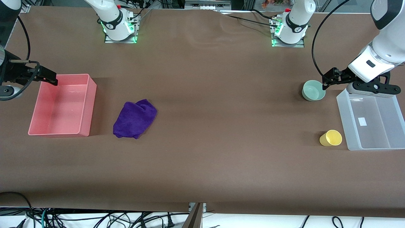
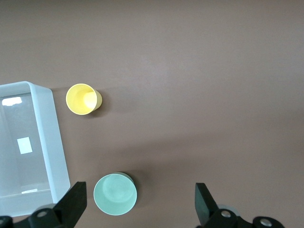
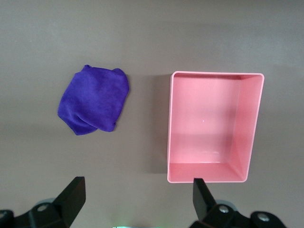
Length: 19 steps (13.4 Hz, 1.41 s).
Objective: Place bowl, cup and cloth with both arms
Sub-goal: 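Lower the left gripper onto the green bowl while the right gripper reaches out, then grasp the purple cloth with the right gripper while the left gripper grasps the bowl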
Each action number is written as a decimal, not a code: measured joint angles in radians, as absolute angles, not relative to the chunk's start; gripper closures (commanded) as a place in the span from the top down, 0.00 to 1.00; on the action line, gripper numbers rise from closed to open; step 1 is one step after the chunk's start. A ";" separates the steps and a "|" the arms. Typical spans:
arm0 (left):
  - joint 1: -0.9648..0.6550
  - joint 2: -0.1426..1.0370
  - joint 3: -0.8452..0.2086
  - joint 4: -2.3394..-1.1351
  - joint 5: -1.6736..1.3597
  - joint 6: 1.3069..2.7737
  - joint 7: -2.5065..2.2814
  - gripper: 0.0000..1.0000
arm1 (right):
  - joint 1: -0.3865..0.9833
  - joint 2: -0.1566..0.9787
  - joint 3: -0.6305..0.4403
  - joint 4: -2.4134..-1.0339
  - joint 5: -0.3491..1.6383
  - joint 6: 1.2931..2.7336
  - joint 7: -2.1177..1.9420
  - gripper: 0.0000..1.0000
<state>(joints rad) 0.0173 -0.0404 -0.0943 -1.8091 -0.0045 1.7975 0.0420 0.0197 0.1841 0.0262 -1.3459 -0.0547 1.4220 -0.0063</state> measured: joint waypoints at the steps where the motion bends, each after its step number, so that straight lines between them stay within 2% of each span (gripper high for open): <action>1: 0.016 -0.040 -0.095 -1.809 -0.004 1.796 0.039 1.00 | 0.020 0.184 0.026 -1.346 -0.055 1.422 -0.006 1.00; 9: 0.015 -0.041 -0.132 -1.806 -0.004 1.749 0.021 1.00 | 0.019 0.187 0.025 -1.346 -0.055 1.426 -0.006 1.00; 13: 0.015 -0.041 -0.132 -1.806 -0.004 1.744 0.021 1.00 | 0.019 0.240 0.024 -1.370 -0.056 1.461 -0.006 1.00; 16: 0.016 -0.041 -0.132 -1.806 -0.004 1.726 0.021 1.00 | 0.019 0.295 0.040 -1.489 -0.054 1.584 -0.006 1.00; 19: 0.017 -0.013 -0.131 -1.815 -0.004 1.614 0.024 1.00 | 0.022 0.317 0.093 -1.663 -0.051 1.833 0.008 1.00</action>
